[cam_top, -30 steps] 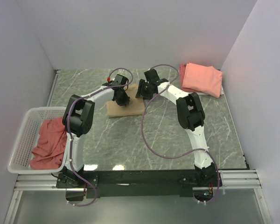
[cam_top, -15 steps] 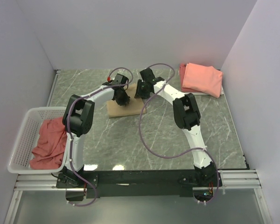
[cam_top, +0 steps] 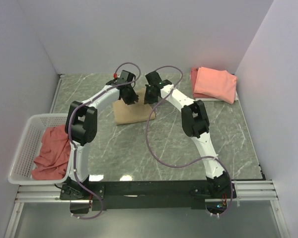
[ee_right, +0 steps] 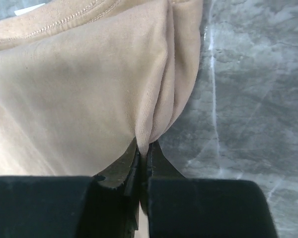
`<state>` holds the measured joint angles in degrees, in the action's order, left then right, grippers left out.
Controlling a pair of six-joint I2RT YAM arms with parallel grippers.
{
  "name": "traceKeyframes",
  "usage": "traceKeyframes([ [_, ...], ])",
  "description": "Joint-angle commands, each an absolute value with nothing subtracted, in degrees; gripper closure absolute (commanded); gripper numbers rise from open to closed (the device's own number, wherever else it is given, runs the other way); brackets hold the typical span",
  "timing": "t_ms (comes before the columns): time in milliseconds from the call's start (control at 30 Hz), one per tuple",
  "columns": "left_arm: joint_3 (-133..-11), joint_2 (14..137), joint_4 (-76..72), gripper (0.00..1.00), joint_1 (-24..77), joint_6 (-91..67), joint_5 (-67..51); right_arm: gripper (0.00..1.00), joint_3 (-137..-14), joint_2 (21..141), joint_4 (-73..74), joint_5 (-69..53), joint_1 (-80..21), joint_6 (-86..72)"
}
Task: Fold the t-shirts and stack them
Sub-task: Neatly place the folded tshirt to the corner
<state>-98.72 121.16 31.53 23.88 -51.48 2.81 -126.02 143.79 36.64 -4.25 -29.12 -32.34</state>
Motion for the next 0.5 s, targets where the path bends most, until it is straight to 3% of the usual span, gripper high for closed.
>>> traceKeyframes([
  [0, -98.9, 113.8, 33.3, 0.71, 21.3, -49.4, 1.1, 1.00, -127.7, 142.9, 40.3, 2.0, -29.0, -29.4],
  [467, -79.2, 92.7, 31.6, 0.71, 19.9, -43.9, -2.8, 1.00, -126.4, 135.6, 43.6, 21.8, -24.9, -10.6],
])
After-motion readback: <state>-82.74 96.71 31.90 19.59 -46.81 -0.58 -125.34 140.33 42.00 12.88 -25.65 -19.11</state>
